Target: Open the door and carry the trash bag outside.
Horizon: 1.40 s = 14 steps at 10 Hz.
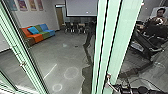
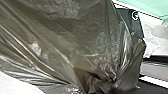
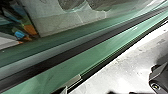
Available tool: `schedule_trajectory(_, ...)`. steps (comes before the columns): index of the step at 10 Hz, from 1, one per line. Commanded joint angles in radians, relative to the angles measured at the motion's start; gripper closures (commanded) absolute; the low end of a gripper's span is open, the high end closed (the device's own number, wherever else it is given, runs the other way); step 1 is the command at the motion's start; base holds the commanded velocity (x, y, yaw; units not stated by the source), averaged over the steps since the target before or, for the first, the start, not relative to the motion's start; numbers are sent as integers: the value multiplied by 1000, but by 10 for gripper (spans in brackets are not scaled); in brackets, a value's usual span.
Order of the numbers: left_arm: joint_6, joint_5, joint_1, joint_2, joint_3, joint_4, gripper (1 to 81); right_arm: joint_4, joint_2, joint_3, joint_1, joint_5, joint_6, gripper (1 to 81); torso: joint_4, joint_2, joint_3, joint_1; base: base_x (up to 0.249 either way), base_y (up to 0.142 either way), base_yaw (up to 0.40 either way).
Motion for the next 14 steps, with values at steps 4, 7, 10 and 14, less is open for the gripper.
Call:
schedule_trajectory(4,2,75,-32,-9,11,4,811,38,-89,-132,184,123,106,10,0,0,0,2,63,0,0)
schedule_trajectory(7,2,75,-32,-9,11,4,811,38,-121,-101,173,131,106,10,0,1,0,4,0,0,0)
schedule_trajectory(10,4,76,-32,-5,11,5,811,36,-196,-2,156,209,106,10,1,3,-1,6,0,0,0)
schedule_trajectory(14,5,76,-32,-4,11,5,811,28,-232,38,155,220,105,10,1,3,-1,7,0,0,0)
